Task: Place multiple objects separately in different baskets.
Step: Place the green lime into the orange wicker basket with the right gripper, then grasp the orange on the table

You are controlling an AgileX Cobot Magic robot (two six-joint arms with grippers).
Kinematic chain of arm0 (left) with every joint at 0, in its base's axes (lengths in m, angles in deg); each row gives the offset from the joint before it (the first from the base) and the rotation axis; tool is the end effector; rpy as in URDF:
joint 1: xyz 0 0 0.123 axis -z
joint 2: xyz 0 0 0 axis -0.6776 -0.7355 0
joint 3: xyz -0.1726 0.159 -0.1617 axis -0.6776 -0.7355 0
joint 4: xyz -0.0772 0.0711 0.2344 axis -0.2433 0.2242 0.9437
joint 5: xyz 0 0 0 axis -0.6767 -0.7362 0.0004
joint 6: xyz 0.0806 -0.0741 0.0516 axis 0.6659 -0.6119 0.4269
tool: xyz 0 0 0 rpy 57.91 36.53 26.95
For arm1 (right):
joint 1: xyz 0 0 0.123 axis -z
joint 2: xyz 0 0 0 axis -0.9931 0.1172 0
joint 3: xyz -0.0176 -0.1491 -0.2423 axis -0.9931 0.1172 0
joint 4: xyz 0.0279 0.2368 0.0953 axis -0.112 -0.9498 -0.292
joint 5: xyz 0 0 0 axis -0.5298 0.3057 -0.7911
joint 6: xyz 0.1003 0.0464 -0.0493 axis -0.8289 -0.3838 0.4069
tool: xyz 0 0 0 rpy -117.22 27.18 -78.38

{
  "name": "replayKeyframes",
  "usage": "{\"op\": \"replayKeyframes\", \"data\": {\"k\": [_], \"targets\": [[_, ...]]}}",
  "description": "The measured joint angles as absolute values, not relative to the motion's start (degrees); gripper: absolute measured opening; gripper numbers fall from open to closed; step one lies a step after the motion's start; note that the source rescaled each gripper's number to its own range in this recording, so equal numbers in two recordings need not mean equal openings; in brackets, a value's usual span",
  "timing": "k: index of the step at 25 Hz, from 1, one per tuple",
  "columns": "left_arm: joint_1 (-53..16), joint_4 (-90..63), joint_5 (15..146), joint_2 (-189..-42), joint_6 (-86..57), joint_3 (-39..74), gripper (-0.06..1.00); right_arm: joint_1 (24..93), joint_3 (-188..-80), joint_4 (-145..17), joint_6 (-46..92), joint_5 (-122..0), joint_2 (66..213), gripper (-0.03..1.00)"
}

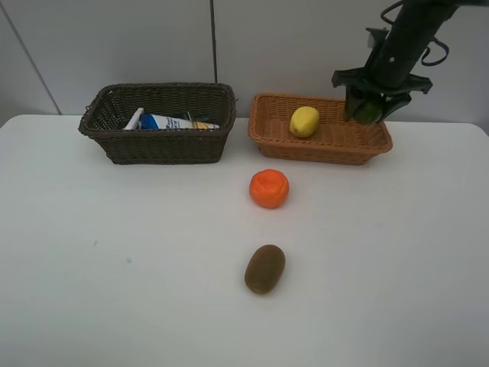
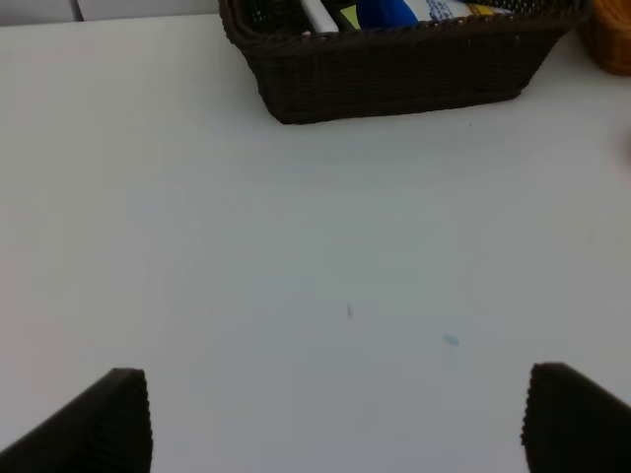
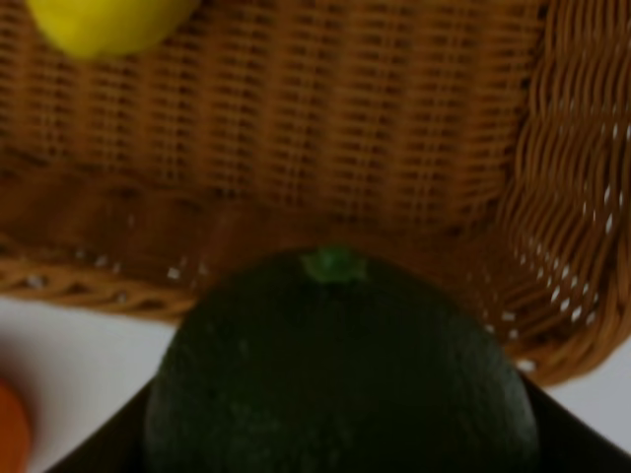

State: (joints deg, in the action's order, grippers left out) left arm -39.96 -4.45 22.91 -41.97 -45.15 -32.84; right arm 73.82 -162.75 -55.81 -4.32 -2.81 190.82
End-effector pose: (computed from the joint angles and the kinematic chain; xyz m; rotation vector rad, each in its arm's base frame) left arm 0.0237 -0.0093 0.2684 0.1181 2.0307 -0.0803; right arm 0.4658 0.0776 0.1861 -0.1316 2.9391 0.0357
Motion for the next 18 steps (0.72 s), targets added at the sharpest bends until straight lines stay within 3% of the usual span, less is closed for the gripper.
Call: {"op": "replayKeyframes", "data": {"k": [2, 3, 5, 7, 8, 11, 18], "targets": [[-40.0, -4.4, 22.9, -42.0, -45.2, -32.8, 0.99, 74.2, -168.9, -55.0, -4.1, -1.8, 195.3, 0.17], [-40.0, -4.4, 22.9, -42.0, -45.2, -32.8, 0.99, 74.2, -171.2, -54.5, -4.1, -1.7, 196.8, 0.24], [-40.0, -4.4, 22.9, -42.0, -45.2, -32.8, 0.99, 74.2, -173.7, -53.8, -4.0, -1.7, 199.0, 0.67], [-40.0, -4.4, 22.9, -42.0, -45.2, -32.8, 0.99, 74.2, -174.4, -53.7, -4.0, -1.7, 199.8, 0.86], [-40.0, -4.4, 22.9, -42.0, -45.2, -32.8, 0.99, 74.2, -174.5, -53.7, -4.0, -1.5, 200.1, 0.91], [-40.0, -4.4, 22.9, -42.0, -45.2, -32.8, 0.99, 74.2, -174.5, -54.7, -4.0, -0.6, 200.2, 0.96], [-40.0, -4.4, 22.9, -42.0, -45.2, -32.8, 0.99, 72.9, -174.5, -59.8, -4.0, -0.5, 195.4, 0.96]]}}
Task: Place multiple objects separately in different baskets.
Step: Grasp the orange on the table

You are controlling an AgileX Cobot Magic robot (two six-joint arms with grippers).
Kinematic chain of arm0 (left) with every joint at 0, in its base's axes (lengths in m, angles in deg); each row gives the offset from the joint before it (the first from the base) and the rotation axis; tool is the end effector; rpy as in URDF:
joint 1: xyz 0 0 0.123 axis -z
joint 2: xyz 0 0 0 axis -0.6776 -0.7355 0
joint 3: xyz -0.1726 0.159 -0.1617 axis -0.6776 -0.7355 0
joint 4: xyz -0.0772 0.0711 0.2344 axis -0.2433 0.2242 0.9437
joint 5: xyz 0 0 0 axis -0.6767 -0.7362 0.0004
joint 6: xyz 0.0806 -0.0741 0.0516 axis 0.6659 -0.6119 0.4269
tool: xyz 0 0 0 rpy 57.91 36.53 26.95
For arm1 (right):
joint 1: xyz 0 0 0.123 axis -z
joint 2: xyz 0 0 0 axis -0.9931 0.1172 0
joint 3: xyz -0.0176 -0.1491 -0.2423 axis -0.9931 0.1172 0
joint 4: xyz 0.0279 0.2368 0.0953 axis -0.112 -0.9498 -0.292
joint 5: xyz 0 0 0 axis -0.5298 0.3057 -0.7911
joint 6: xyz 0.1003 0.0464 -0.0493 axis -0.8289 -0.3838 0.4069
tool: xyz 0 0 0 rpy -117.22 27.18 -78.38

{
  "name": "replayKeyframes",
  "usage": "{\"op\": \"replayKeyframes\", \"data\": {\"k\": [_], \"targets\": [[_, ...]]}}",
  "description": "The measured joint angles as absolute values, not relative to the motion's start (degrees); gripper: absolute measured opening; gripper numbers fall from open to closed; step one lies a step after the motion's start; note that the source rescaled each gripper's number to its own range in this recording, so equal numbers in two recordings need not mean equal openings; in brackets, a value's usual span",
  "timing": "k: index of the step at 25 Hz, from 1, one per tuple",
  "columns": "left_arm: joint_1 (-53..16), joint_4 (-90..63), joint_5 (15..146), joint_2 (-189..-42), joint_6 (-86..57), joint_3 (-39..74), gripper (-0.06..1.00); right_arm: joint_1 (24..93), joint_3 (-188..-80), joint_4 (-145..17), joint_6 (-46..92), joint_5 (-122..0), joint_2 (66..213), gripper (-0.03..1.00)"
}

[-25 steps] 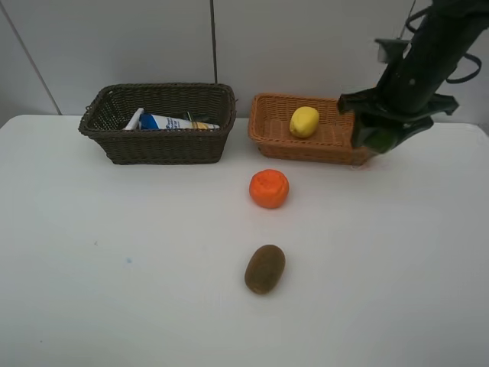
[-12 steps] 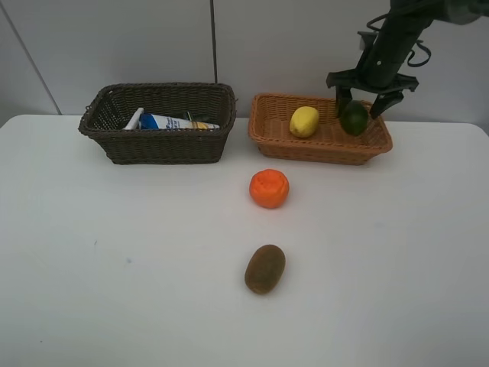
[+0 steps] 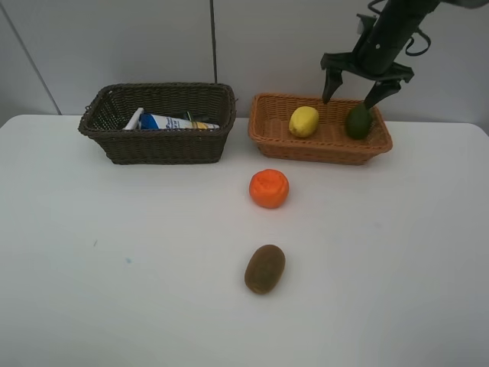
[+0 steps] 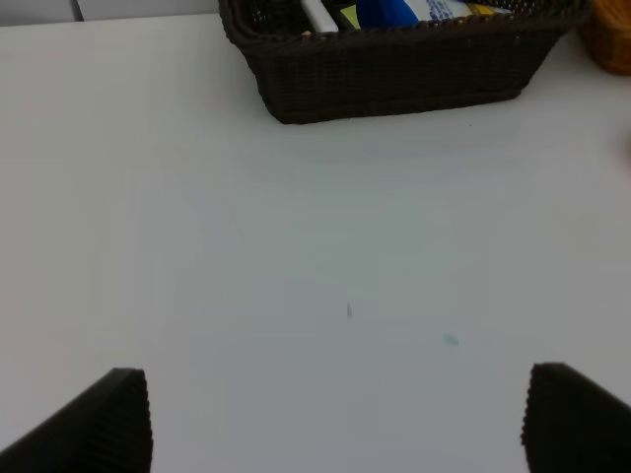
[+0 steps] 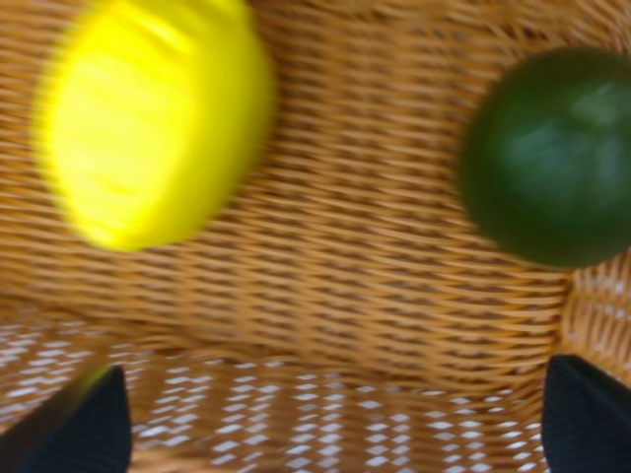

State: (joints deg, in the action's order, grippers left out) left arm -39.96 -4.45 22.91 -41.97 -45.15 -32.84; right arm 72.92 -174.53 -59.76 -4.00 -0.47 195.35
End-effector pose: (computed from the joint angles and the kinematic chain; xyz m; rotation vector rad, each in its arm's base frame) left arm 0.0237 -0.0093 0.2684 0.1181 2.0307 -0.0803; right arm 0.4903 0.0976 0.2054 -0.1377 2.8589 0.1485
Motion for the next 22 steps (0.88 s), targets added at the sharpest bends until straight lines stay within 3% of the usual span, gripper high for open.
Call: {"op": "replayKeyframes", "data": {"k": [6, 14, 22], "targets": [[-40.0, -4.4, 22.9, -42.0, -45.2, -32.8, 0.99, 67.4, -172.5, -60.5, -4.0, -0.6, 188.3, 0.96], [-40.0, -4.4, 22.9, -42.0, -45.2, -32.8, 0.99, 55.8, -157.3, -58.8, -4.0, -0.4, 187.1, 0.96], [-40.0, -4.4, 22.9, -42.0, -45.2, -32.8, 0.99, 54.1, -150.2, -57.5, -4.0, -5.8, 189.0, 0.96]]}}
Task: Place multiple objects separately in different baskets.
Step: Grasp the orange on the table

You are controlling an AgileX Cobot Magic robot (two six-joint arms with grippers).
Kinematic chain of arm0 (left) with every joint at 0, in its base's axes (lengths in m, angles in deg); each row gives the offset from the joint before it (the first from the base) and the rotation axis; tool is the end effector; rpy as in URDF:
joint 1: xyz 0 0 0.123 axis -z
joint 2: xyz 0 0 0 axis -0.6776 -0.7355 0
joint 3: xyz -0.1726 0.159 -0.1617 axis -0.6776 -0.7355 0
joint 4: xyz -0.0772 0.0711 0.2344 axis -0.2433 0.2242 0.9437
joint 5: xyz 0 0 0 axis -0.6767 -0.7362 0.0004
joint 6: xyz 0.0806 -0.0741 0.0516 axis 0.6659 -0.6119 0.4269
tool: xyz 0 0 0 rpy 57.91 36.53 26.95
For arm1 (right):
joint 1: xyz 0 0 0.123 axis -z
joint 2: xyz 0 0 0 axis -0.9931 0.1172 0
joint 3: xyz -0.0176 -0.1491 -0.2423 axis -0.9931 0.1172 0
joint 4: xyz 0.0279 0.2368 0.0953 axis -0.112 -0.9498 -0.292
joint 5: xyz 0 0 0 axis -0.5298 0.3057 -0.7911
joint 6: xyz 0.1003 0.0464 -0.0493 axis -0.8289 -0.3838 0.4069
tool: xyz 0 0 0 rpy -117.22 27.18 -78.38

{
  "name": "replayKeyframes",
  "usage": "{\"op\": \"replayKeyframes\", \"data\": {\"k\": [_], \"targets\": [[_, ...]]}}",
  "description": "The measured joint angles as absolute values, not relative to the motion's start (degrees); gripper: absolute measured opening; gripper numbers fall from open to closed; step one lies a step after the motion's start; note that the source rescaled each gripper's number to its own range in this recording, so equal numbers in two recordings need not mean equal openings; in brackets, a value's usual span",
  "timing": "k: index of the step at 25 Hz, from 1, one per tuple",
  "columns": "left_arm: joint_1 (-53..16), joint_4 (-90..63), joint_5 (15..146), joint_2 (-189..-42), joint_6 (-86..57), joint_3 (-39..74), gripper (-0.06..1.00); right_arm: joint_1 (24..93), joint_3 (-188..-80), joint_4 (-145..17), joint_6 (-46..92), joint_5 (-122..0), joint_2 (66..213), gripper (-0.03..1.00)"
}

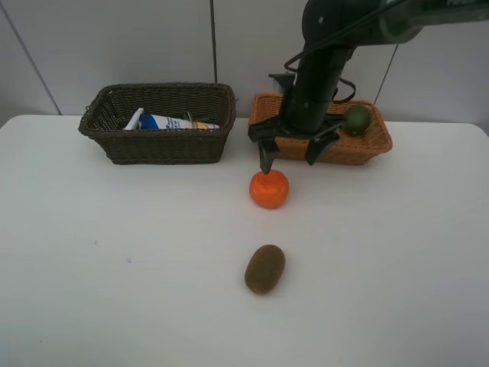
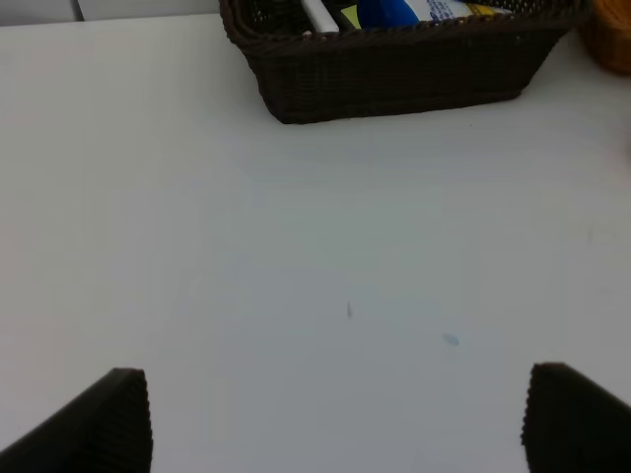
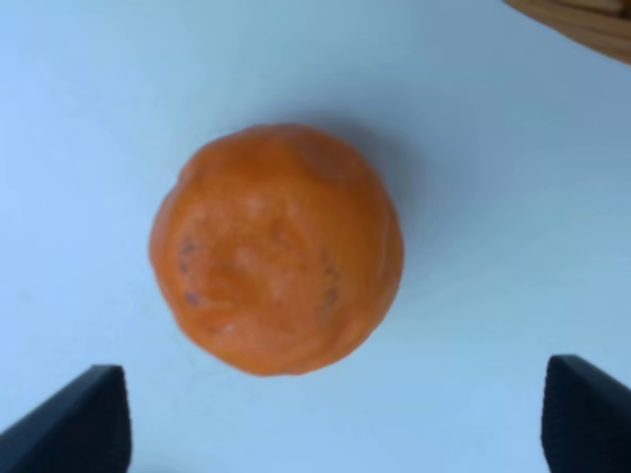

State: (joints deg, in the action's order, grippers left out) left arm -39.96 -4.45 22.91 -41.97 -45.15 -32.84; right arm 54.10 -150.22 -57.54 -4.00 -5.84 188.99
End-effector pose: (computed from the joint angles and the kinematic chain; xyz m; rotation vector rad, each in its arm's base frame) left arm 0.0237 -0.0093 0.2684 0.1181 2.0307 -0.0803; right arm 0.3824 0.2173 0.1432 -0.6537 3.0145 0.0706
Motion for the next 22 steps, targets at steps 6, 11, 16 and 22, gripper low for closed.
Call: {"op": "replayKeyframes", "data": {"k": [6, 11, 16, 22], "targets": [[-40.0, -4.4, 22.9, -42.0, -45.2, -32.8, 0.99, 54.1, -150.0, -58.4, -4.0, -9.5, 192.1, 0.96], [-40.0, -4.4, 22.9, -42.0, -45.2, -32.8, 0.99, 54.1, -149.9, -59.8, -4.0, -10.4, 193.7, 0.96], [-40.0, -4.4, 22.9, -42.0, -45.2, -32.8, 0.99, 54.0, -149.9, -62.3, -3.8, -13.3, 195.2, 0.96], [-40.0, -4.4, 22.9, -42.0, -45.2, -32.8, 0.99, 54.1, -149.9, -63.0, -3.8, -15.6, 198.2, 0.96]]}}
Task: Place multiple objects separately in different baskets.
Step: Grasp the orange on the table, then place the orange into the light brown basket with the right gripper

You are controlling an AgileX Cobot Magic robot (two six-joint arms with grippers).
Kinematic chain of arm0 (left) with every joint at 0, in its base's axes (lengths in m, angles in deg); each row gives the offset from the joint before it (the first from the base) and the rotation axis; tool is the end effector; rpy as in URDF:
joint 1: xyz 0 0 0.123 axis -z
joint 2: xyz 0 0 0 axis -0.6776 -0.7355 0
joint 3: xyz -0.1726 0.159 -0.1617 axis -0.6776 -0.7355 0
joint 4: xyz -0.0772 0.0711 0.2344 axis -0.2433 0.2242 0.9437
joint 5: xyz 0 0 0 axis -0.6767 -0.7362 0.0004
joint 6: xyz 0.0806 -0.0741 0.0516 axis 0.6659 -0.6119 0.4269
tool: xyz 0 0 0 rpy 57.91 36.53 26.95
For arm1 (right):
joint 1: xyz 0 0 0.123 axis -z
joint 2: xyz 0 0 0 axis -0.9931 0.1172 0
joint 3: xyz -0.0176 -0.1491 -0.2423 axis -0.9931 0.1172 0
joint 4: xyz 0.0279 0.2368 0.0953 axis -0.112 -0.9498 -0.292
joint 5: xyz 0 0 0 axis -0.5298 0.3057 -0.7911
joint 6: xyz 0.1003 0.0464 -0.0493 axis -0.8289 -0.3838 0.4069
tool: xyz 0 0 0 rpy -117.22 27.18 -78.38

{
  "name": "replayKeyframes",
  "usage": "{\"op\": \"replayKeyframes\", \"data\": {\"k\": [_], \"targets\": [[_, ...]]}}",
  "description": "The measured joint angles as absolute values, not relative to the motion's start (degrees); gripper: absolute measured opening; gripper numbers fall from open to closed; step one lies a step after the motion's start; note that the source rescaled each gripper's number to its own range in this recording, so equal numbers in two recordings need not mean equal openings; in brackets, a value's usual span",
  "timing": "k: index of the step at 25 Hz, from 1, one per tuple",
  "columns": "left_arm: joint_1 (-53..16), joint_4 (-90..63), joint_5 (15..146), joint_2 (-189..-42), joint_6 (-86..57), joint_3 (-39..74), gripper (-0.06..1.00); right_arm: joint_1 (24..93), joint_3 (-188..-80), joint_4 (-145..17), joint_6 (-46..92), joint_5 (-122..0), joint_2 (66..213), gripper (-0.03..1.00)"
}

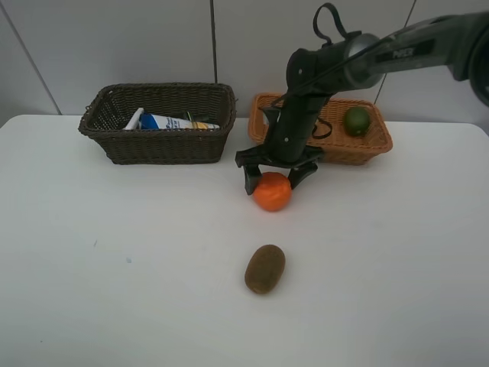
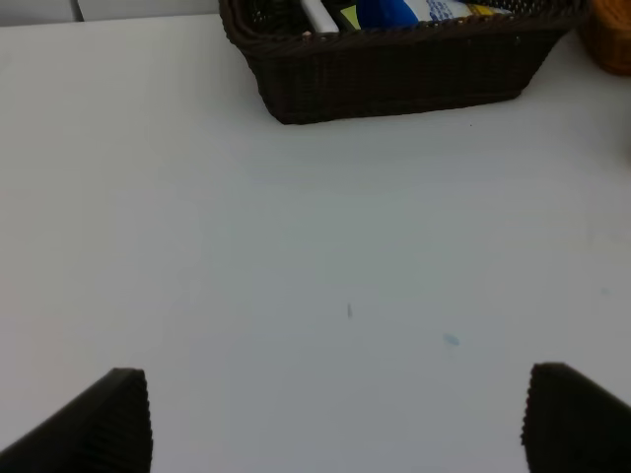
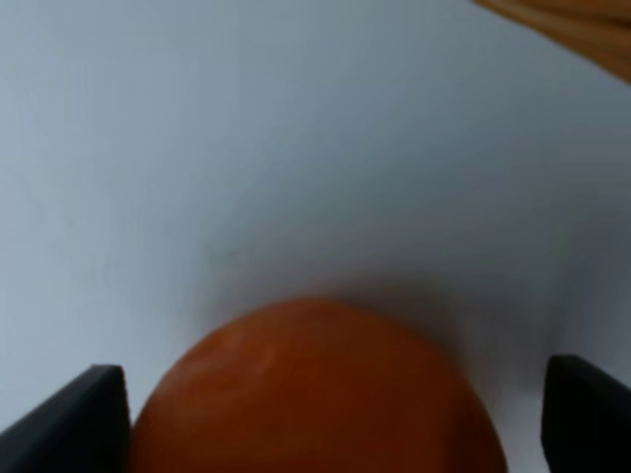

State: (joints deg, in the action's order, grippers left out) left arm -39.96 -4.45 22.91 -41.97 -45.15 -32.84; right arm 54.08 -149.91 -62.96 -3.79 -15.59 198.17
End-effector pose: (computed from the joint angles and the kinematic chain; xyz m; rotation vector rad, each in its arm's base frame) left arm 0.0237 -0.0093 0.2684 0.1181 2.0307 -0.0803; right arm 0.3930 0.2337 0.0719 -0.5767 3.0430 0.1866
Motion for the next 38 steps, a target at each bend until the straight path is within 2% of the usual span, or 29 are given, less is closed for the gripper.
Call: {"op": "replayKeyframes", "data": {"k": [9, 10, 11, 12, 13, 21, 25, 30, 37, 38], "targets": [[-40.0, -4.4, 22.9, -42.0, -45.2, -32.8, 0.99, 54.1, -150.4, -63.1, -3.7, -15.2, 199.2, 0.95], [-40.0, -4.4, 22.9, -42.0, -45.2, -32.8, 0.99, 54.1, -150.4, -62.9, -3.7, -15.1, 199.3, 0.90], [-40.0, -4.4, 22.9, -42.0, -45.2, -32.8, 0.99, 54.1, -150.4, -62.7, -3.7, -14.9, 199.4, 0.78], [-40.0, -4.4, 22.9, -42.0, -45.2, -32.8, 0.99, 54.1, -150.4, -62.6, -3.7, -14.7, 199.4, 0.61], [-40.0, -4.4, 22.9, -42.0, -45.2, -32.8, 0.99, 54.1, -150.4, -62.6, -3.7, -14.7, 199.4, 0.56], [-40.0, -4.4, 22.9, -42.0, -45.2, -32.8, 0.99, 54.1, -151.5, -62.0, -3.7, -12.3, 198.1, 0.56], [-40.0, -4.4, 22.9, -42.0, -45.2, -32.8, 0.99, 54.9, -159.2, -58.8, -3.7, -10.1, 194.2, 0.56], [-40.0, -4.4, 22.9, -42.0, -45.2, -32.8, 0.99, 60.4, -169.3, -55.8, -3.7, -9.2, 193.4, 0.56], [-40.0, -4.4, 22.9, -42.0, -45.2, -32.8, 0.99, 68.8, -170.3, -52.1, -3.8, -9.6, 198.5, 0.56], [-40.0, -4.4, 22.9, -42.0, -45.2, -32.8, 0.99, 69.2, -170.3, -51.7, -3.9, -9.7, 198.8, 0.66]]}}
